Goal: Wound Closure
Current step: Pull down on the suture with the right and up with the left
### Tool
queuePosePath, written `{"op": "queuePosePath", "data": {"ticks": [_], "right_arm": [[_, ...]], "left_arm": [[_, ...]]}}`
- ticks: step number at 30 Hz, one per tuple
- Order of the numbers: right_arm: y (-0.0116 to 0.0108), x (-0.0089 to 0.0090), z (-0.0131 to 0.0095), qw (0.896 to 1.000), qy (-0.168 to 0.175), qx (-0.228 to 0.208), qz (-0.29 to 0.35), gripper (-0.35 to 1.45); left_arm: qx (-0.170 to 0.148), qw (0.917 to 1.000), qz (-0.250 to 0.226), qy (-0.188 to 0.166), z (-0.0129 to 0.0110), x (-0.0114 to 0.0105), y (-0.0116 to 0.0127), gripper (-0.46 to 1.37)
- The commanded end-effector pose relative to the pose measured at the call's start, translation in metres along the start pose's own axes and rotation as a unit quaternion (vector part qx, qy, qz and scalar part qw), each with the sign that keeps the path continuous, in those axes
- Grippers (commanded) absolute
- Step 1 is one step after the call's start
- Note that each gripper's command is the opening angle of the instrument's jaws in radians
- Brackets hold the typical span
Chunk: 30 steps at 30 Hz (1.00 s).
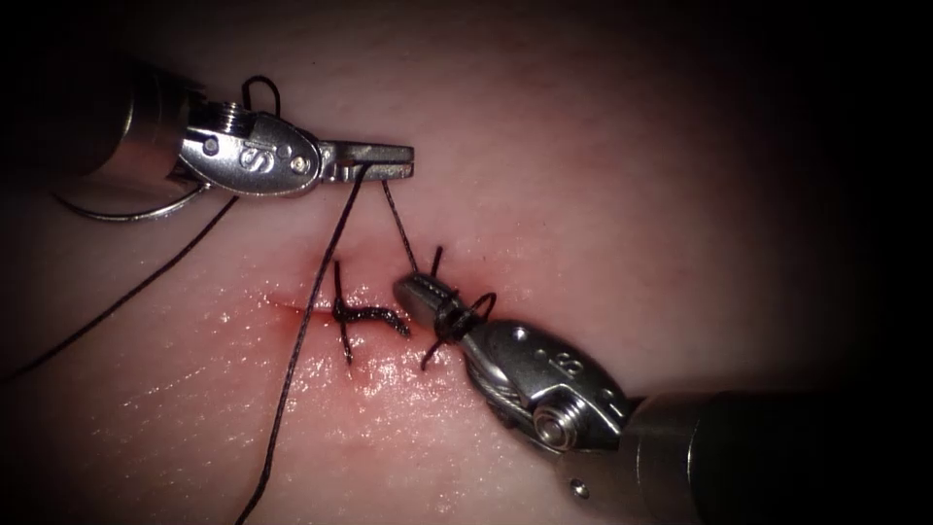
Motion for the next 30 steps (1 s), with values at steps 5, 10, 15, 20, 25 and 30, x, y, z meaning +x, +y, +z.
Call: {"op": "queuePosePath", "data": {"ticks": [5, 10, 15, 20, 25, 30], "right_arm": [[-0.0010, -0.0011, -0.0017, 1.000, -0.002, -0.003, -0.002, -0.35], [-0.0024, -0.0013, -0.0027, 1.000, -0.004, 0.001, -0.006, -0.35], [-0.0034, -0.0014, -0.0030, 1.000, -0.004, 0.002, -0.014, -0.35], [-0.0042, -0.0016, -0.0037, 1.000, -0.006, 0.006, -0.016, -0.35], [-0.0053, -0.0017, -0.0050, 1.000, -0.006, 0.008, -0.019, -0.35], [-0.0062, -0.0020, -0.0065, 1.000, -0.007, 0.007, -0.022, -0.35]], "left_arm": [[-0.006, 1.0000, 0.002, 0.000, 0.0002, 0.0001, -0.0004, -0.35], [-0.005, 1.0000, 0.005, 0.000, 0.0004, 0.0000, -0.0006, -0.35], [-0.003, 1.0000, 0.009, -0.002, 0.0005, 0.0002, -0.0009, -0.35], [0.000, 0.9999, 0.015, -0.008, 0.0005, 0.0009, -0.0019, -0.35], [0.003, 0.9998, 0.018, -0.011, 0.0006, 0.0010, -0.0025, -0.35], [0.006, 0.9997, 0.016, -0.014, 0.0008, 0.0008, -0.0034, -0.35]]}}
